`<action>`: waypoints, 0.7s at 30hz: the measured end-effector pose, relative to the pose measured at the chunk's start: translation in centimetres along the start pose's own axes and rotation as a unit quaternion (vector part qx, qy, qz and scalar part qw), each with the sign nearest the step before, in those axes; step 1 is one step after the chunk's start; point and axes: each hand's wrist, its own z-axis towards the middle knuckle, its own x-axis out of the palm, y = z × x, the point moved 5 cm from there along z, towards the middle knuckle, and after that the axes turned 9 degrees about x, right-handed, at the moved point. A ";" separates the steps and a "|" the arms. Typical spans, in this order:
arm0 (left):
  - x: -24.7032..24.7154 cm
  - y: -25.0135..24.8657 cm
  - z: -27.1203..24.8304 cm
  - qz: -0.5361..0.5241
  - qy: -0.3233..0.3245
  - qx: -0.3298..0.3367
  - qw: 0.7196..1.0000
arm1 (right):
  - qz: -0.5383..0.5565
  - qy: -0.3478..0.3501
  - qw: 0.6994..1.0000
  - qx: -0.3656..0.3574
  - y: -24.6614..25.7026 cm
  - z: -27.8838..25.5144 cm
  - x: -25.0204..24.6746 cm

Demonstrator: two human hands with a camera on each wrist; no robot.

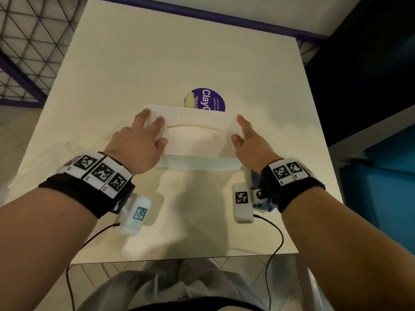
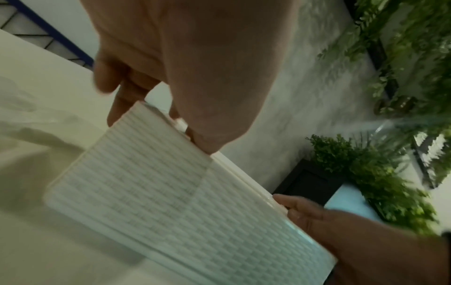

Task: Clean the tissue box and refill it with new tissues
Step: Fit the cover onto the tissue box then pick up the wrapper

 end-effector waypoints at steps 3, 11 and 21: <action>0.5 0.5 -0.2 -0.166 0.038 -0.052 0.984 | 0.241 0.002 0.968 0.067 -1.9 0.4 0.4; 0.7 0.7 0.6 -0.229 0.007 -0.082 0.970 | 0.208 0.009 0.975 0.071 -1.7 0.8 0.8; 0.2 -0.9 1.5 0.038 0.015 0.028 0.999 | -0.179 -0.046 0.982 0.028 0.5 1.6 1.1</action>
